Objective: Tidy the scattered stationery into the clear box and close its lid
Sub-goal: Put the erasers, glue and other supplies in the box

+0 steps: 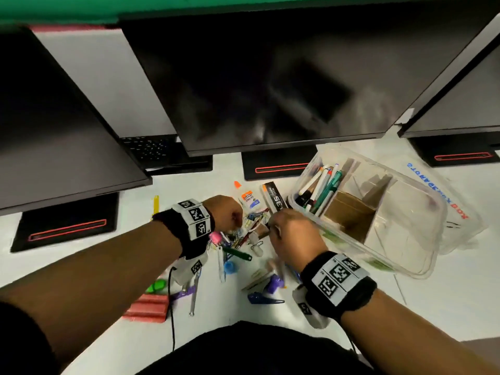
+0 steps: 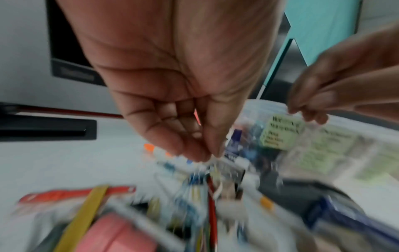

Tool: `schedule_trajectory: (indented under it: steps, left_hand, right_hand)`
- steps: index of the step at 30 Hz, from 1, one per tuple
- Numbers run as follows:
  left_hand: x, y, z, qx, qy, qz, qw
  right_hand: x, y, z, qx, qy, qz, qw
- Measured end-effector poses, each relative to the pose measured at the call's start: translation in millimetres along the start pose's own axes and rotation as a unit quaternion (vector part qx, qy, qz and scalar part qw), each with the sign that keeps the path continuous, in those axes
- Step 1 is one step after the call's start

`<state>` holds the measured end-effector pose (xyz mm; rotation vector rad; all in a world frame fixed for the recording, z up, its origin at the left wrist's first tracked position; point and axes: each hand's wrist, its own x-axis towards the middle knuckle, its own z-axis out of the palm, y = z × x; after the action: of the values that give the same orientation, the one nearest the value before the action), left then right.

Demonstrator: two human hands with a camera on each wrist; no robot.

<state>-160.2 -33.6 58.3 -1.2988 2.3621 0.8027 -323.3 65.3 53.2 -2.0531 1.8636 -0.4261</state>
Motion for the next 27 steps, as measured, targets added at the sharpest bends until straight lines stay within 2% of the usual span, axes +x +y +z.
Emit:
schedule_trajectory:
  steps: [1, 3, 5, 10, 13, 17, 22, 27]
  left_hand:
    - [-3.2, -5.5, 10.7, 0.013, -0.015, -0.004, 1.0]
    - [-8.5, -12.4, 28.1, 0.026, -0.031, -0.011, 0.999]
    - [-9.0, -14.9, 41.0, 0.037, -0.034, -0.003, 0.999]
    - [-1.3, -16.0, 63.4, 0.062, -0.024, 0.03, 0.997]
    - [7.0, -14.6, 68.0, 0.071, -0.003, 0.003, 0.997]
    - [16.6, -6.4, 67.7, 0.055, 0.022, -0.035, 0.998]
    - [24.0, 1.5, 67.0, 0.032, 0.042, -0.036, 0.998]
    - [23.2, 3.8, 67.3, 0.025, 0.042, -0.047, 0.998]
  right_hand:
    - [5.0, -1.1, 10.1, -0.027, -0.083, 0.038, 0.995]
    - [11.8, -3.0, 25.6, -0.101, -0.225, 0.093, 0.965]
    - [14.1, -3.2, 35.5, -0.139, -0.271, 0.119, 0.945]
    - [21.2, -1.5, 51.5, -0.152, -0.261, 0.164, 0.939]
    - [25.0, -1.8, 60.3, -0.124, -0.253, 0.182, 0.942]
    - [29.5, -1.6, 60.0, -0.064, -0.218, 0.241, 0.943]
    - [33.3, -4.7, 60.5, -0.021, -0.173, 0.179, 0.968]
    - [37.1, -4.9, 71.2, -0.032, -0.206, 0.117, 0.971]
